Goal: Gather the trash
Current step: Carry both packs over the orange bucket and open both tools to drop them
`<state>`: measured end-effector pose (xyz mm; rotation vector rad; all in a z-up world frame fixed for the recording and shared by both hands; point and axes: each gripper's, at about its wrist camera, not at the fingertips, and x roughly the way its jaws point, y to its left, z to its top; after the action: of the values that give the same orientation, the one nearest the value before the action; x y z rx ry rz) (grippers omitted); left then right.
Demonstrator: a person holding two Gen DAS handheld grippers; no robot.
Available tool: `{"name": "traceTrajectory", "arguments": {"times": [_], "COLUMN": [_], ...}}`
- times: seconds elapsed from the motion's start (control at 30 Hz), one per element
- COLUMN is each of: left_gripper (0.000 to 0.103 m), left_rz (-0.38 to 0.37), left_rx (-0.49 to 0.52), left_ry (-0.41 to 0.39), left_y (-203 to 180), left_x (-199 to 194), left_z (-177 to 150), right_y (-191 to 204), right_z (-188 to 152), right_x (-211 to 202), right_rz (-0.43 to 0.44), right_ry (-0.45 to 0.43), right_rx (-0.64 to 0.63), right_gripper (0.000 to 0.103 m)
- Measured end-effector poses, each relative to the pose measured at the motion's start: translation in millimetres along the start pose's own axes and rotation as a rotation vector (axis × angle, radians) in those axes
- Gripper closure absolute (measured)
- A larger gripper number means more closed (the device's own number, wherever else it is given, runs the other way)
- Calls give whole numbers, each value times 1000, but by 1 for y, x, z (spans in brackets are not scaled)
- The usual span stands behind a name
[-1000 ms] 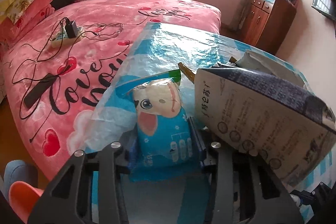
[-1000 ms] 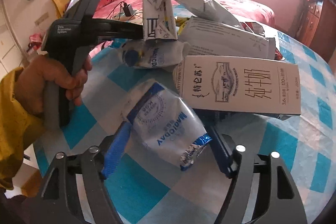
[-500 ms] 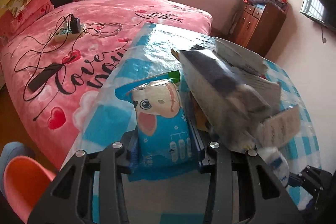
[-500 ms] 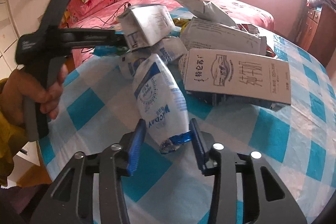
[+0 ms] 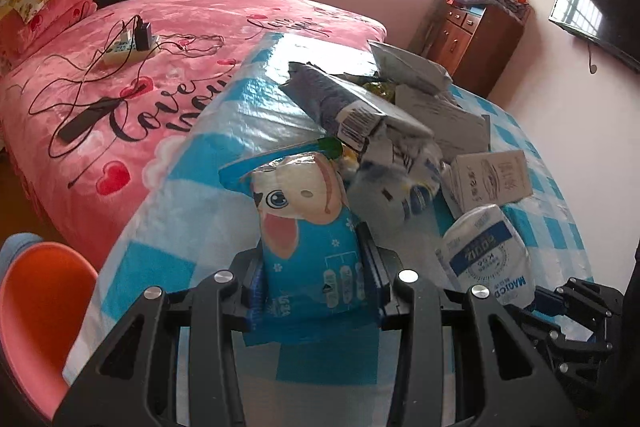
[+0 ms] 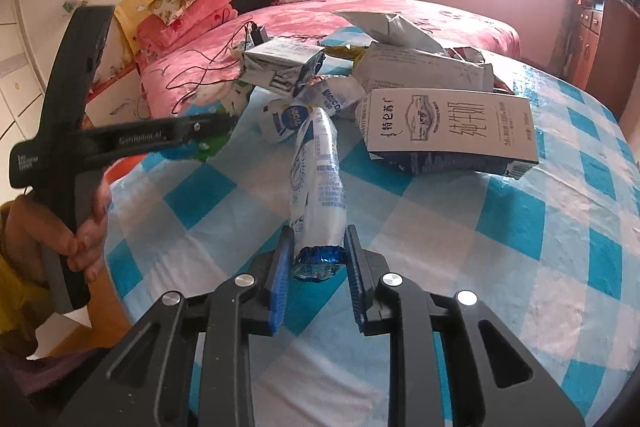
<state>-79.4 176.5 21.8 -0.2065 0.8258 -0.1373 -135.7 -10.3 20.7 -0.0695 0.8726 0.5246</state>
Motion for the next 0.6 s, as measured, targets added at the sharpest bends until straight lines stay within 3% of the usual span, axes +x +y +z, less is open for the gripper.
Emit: {"name": "traceTrajectory", "arguments": {"times": [0.37, 0.6], "left_gripper": [62, 62], "left_rz": [-19, -32], "left_rx": [-15, -38], "left_ry": [-4, -36], "left_y": [8, 18], "left_x": [-18, -39], "left_z": [-23, -28], "right_y": [10, 21], "right_z": [-3, 9], "right_x": [-19, -29], "right_rz": [-10, 48], "right_ry": [-15, -32], "right_rx": [10, 28], "right_gripper": [76, 76]}}
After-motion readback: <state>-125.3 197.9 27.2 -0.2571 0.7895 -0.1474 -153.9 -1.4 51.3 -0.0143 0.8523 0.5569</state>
